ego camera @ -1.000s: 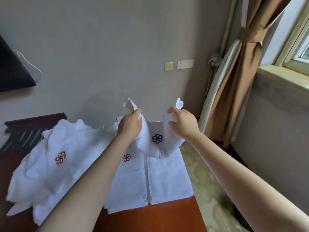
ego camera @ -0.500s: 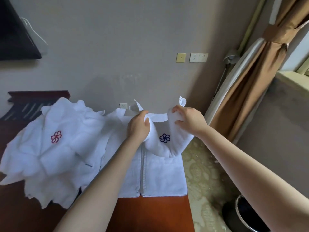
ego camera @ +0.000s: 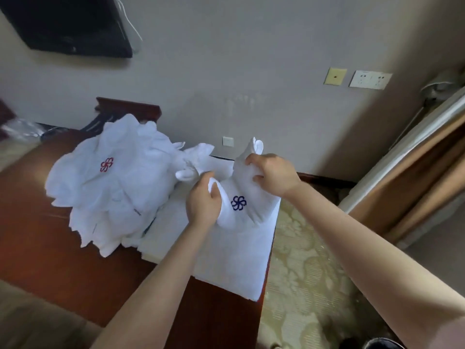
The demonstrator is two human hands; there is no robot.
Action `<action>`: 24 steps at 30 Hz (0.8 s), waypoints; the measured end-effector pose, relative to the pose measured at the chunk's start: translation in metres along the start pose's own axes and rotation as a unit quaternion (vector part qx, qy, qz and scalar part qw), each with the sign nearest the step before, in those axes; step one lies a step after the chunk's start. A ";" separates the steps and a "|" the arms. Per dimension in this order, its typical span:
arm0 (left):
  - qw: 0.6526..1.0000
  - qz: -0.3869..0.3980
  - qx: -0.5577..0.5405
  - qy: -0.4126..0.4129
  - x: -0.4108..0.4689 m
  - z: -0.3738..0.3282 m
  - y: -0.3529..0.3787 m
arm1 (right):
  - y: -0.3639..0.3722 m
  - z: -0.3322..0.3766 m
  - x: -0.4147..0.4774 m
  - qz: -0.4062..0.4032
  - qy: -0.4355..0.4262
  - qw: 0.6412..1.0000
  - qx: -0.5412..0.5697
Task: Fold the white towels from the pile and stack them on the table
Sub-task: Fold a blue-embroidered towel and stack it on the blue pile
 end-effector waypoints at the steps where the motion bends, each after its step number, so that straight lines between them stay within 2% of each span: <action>1: 1.000 -0.014 -0.005 -0.013 -0.006 -0.004 0.004 | -0.002 -0.002 0.004 0.005 -0.022 1.000 -0.008; 7: 0.994 -0.060 -0.050 -0.077 -0.028 -0.023 0.021 | -0.012 0.000 0.027 0.031 -0.120 0.989 -0.081; 9: 0.996 -0.052 -0.025 -0.063 -0.038 -0.024 0.026 | -0.011 -0.001 0.032 0.039 -0.130 0.986 -0.098; 11: 0.997 -0.027 0.045 -0.051 -0.050 -0.019 0.032 | -0.007 -0.002 0.034 0.048 -0.133 0.984 -0.110; 12: 0.995 0.003 0.076 -0.061 -0.057 -0.014 0.034 | -0.004 -0.002 0.034 0.052 -0.132 0.983 -0.118; 14: 0.979 0.117 0.128 -0.110 -0.068 -0.001 0.043 | 0.005 -0.002 0.033 0.064 -0.127 0.981 -0.133; 16: 0.935 0.259 0.196 -0.143 -0.073 0.010 0.047 | 0.010 -0.002 0.033 0.075 -0.120 0.980 -0.142; 18: 0.898 0.334 0.243 -0.149 -0.064 0.012 0.043 | 0.013 -0.001 0.033 0.078 -0.110 0.980 -0.144; 20: 0.900 0.319 0.271 -0.125 -0.037 0.008 0.034 | 0.012 -0.001 0.033 0.073 -0.102 0.982 -0.143; 24: 0.946 0.231 0.223 -0.040 0.032 -0.001 0.023 | 0.008 -0.005 0.031 0.052 -0.080 0.987 -0.130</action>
Point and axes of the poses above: each hand's wrist, its own x-axis towards the middle knuckle, its own y-axis out of the palm, z = x × y, the point moved 3 cm from there along x, towards the middle knuckle, and after that the axes turned 1 degree about y, right-handed, at the moved point
